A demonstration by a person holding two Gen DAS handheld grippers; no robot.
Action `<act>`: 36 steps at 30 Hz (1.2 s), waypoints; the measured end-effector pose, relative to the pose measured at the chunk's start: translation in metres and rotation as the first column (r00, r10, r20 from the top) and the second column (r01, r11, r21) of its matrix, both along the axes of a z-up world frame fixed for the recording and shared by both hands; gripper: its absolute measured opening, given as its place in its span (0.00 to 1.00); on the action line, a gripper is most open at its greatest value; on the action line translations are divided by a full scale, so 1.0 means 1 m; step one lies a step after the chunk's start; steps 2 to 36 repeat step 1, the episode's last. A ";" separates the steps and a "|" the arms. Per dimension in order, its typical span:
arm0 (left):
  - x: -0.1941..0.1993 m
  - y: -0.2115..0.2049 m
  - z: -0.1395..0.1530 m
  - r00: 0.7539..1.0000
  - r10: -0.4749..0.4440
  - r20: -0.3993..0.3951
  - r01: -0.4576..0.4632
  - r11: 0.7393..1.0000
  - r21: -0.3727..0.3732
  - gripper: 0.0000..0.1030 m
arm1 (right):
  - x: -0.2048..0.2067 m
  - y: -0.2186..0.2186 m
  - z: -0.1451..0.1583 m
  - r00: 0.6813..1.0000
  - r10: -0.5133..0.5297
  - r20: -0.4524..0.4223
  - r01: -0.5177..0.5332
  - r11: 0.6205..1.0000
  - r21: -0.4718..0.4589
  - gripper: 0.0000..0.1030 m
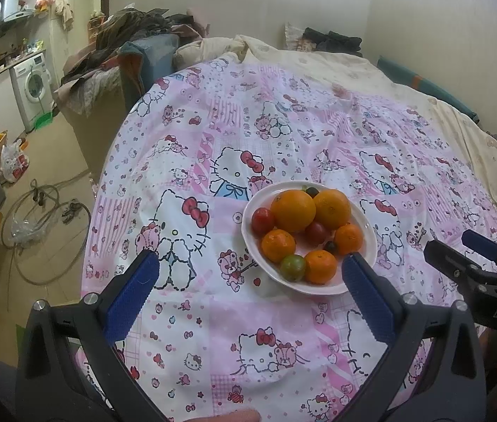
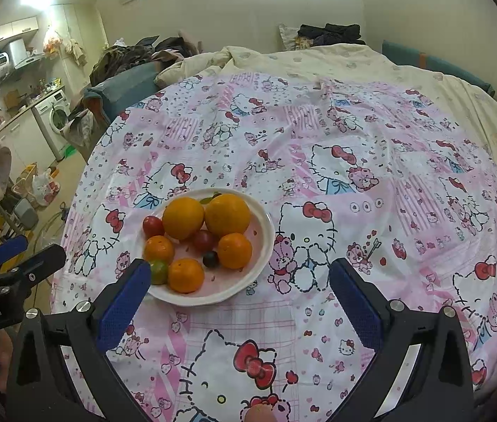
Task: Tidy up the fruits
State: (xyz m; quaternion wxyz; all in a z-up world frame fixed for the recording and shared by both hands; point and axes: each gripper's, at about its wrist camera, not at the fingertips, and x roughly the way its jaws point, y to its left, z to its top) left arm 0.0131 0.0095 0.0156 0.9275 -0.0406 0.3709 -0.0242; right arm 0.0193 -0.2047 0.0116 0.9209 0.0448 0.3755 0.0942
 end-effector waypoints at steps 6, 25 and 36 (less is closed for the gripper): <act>-0.001 0.000 0.000 1.000 0.003 0.002 -0.003 1.000 0.000 1.00 | 0.000 0.000 0.000 1.000 0.001 0.001 -0.001 1.000 0.000 1.00; -0.001 0.000 0.000 1.000 0.003 0.002 -0.003 1.000 0.000 1.00 | 0.000 0.000 0.000 1.000 0.001 0.001 -0.001 1.000 0.000 1.00; -0.001 0.000 0.000 1.000 0.003 0.002 -0.003 1.000 0.000 1.00 | 0.000 0.000 0.000 1.000 0.001 0.001 -0.001 1.000 0.000 1.00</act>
